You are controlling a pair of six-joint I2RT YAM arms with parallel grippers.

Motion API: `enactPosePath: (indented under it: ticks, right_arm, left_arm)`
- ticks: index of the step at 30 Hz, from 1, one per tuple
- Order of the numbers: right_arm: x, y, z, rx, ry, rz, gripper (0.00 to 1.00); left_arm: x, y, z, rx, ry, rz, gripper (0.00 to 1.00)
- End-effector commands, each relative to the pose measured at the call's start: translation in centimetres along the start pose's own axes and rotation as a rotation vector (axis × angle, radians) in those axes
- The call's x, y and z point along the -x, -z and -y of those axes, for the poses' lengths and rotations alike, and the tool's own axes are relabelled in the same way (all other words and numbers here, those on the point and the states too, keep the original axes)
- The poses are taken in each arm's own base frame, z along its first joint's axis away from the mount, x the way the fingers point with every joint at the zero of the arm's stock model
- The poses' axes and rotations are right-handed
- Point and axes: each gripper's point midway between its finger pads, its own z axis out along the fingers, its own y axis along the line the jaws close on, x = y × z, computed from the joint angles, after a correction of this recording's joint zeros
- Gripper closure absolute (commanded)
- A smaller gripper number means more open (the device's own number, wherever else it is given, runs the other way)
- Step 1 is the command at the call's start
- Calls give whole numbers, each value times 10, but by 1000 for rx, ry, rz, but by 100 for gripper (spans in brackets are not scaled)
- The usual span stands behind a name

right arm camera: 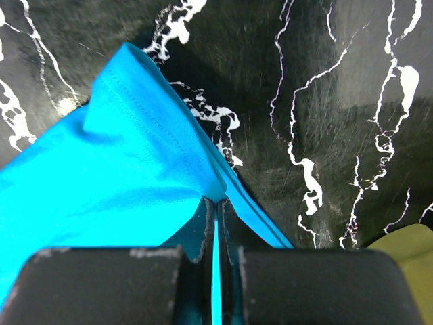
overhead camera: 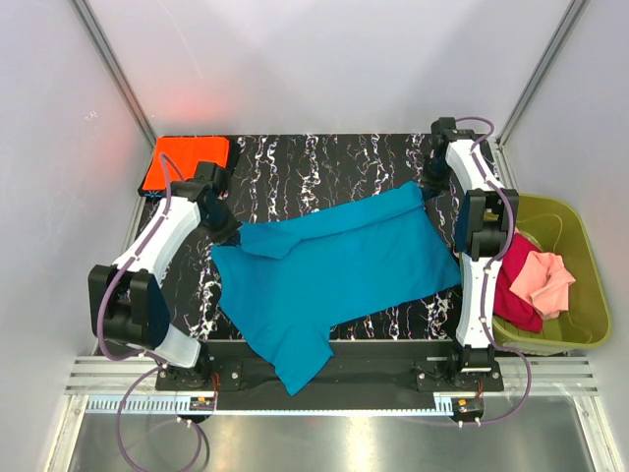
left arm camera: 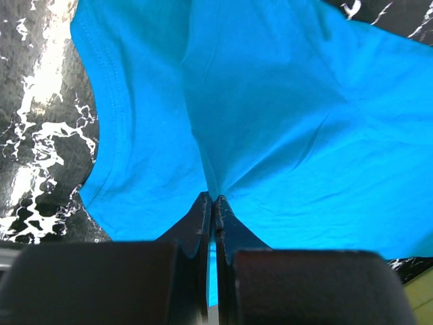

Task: Fold and stack the t-shirts
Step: Fold the tshirt

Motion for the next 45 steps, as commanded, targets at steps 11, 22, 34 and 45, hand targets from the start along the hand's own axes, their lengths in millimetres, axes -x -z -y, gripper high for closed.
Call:
enactPosePath:
  ticks: [11, 22, 34, 45]
  right_arm:
    - [5, 9, 2, -12, 2, 11, 100]
    - [3, 14, 4, -21, -2, 5, 100]
    - [5, 18, 2, -16, -2, 14, 98]
    - [-2, 13, 1, -12, -1, -13, 98]
  left_arm:
    - [27, 36, 27, -129, -18, 50, 100]
    - [-3, 20, 18, -157, 13, -36, 100]
    - [-5, 51, 8, -170, 91, 56, 100]
    - [-34, 11, -25, -56, 132, -15, 100]
